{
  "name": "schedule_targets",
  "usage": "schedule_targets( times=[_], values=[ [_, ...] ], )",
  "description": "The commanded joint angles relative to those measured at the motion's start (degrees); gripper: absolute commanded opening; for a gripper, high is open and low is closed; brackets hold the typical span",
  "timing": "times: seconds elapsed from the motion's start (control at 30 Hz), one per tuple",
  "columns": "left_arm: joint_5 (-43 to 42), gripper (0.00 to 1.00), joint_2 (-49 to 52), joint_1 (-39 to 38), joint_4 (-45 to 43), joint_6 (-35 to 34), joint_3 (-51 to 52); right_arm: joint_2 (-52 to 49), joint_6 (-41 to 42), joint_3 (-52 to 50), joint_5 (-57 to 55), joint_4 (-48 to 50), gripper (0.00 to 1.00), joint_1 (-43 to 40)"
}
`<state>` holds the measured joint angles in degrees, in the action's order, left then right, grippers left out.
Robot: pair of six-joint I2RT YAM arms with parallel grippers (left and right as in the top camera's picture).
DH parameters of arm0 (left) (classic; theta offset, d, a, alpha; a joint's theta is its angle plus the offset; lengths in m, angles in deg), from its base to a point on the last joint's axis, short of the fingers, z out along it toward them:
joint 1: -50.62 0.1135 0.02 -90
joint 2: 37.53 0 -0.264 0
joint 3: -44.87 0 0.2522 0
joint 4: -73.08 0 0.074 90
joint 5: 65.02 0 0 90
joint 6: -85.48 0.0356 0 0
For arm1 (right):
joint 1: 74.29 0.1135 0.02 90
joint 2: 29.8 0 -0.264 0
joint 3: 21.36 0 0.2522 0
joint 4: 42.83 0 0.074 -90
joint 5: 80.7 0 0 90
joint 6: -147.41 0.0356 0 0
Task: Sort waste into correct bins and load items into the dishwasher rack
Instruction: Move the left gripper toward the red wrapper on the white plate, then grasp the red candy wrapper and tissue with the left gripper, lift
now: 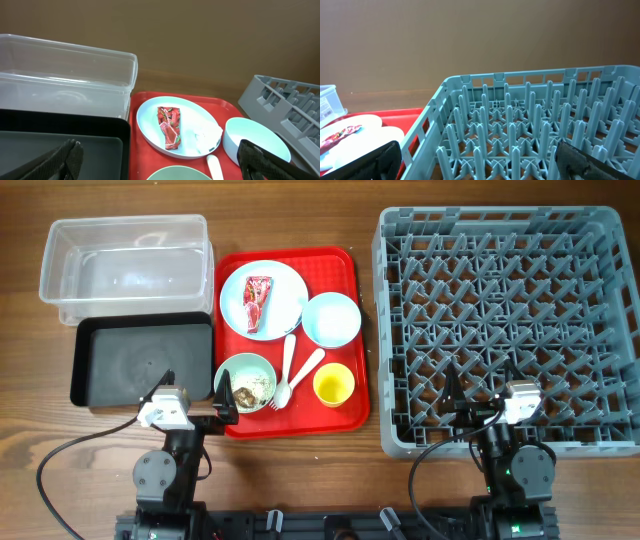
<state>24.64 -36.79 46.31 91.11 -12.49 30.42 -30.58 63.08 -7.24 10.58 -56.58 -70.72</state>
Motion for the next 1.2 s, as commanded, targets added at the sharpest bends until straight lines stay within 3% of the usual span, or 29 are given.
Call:
schedule_targets(
  times=[0.0,0.57,0.73,0.87,1.03,1.17],
  values=[
    [-0.7,1.0,-0.6,0.5,0.0,0.9,0.4,0.2,-1.0,-0.1,0.7,0.2,1.0,-0.1],
    [-0.9,1.0,-0.6,0.5,0.0,1.1,0.4,0.2,-1.0,-0.1,0.7,0.2,1.0,-0.1],
    [-0.2,1.0,0.6,0.5,1.6,-3.0,-1.2,-0.1,4.9,2.3,1.1,-2.3,1.0,-0.1],
    [-0.1,1.0,10.6,0.5,10.6,-3.0,-12.7,-7.4,4.8,11.7,0.5,-10.1,1.0,-0.1],
    [-0.1,1.0,36.5,0.5,22.8,-2.8,-33.3,-25.7,4.8,28.8,0.5,-21.6,1.0,-0.1],
    [-0.3,1.0,59.0,0.5,40.1,-2.7,-55.1,-40.7,4.8,42.5,0.5,-35.6,1.0,-0.1]
  ],
)
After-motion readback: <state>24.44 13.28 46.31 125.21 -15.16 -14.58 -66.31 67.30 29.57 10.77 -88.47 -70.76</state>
